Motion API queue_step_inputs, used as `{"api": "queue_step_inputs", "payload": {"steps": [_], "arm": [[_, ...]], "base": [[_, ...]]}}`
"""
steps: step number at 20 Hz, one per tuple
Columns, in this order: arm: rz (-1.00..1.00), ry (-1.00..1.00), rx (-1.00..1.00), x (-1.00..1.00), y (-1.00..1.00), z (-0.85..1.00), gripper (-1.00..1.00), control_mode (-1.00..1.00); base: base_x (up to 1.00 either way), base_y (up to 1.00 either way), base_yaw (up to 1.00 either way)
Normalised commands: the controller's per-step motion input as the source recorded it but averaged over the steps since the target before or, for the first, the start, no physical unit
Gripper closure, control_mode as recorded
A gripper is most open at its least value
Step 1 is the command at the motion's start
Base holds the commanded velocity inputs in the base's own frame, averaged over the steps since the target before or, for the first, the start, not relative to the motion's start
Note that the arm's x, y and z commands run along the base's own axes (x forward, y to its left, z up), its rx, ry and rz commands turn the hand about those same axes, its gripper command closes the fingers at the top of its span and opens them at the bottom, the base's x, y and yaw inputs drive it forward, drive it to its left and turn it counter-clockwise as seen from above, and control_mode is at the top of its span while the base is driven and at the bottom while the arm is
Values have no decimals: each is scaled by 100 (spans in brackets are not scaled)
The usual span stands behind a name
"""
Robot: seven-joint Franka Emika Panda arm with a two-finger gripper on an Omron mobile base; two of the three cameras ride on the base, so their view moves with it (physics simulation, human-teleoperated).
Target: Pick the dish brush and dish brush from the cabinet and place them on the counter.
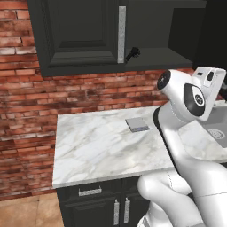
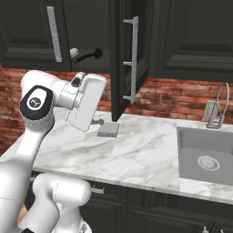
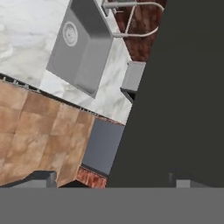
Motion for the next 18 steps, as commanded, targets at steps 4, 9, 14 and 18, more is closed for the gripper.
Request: {"api": "queue_step_inputs", "payload": {"steps": [4,9,14,18], "arm": [[3,0,-2,0,-25,0,-100,-100],[3,0,-2,0,-25,0,-100,-100],[3,0,-3,0,-23,0,-100,-100],[0,0,0,0,-1,0,-100,-100]], "base": [[0,0,0],[0,0,0],[0,0,0],[0,0,0]]}}
